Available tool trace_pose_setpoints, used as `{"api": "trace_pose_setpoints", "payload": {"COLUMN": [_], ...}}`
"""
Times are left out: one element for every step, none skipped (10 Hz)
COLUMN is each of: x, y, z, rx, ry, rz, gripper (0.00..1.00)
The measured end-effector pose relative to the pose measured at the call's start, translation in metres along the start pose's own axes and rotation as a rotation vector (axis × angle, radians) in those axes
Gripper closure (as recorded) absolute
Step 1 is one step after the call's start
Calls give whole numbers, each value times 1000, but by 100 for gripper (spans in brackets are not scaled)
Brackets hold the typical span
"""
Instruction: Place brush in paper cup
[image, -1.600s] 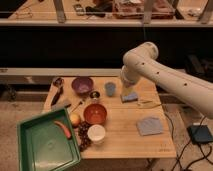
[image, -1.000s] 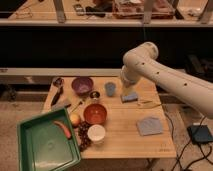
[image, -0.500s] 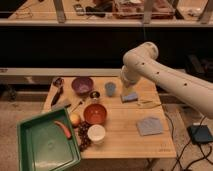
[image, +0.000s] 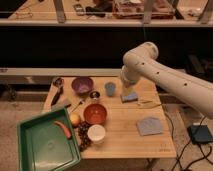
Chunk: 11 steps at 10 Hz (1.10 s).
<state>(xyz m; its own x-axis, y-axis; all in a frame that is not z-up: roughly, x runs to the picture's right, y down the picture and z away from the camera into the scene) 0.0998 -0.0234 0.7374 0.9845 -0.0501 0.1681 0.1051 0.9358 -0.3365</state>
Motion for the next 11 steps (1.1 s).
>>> {"api": "trace_pose_setpoints", "payload": {"x": [0,0,0,0,0,0,0,0,0,1,-3], "y": [0,0,0,0,0,0,0,0,0,-1,-6], "z": [0,0,0,0,0,0,0,0,0,0,-1], "rx": [0,0,0,0,0,0,0,0,0,0,3], "ry": [0,0,0,0,0,0,0,0,0,4,6], "rz": [0,0,0,0,0,0,0,0,0,-7,-42], "gripper": [35,35,35,35,35,35,35,35,35,35,35]}}
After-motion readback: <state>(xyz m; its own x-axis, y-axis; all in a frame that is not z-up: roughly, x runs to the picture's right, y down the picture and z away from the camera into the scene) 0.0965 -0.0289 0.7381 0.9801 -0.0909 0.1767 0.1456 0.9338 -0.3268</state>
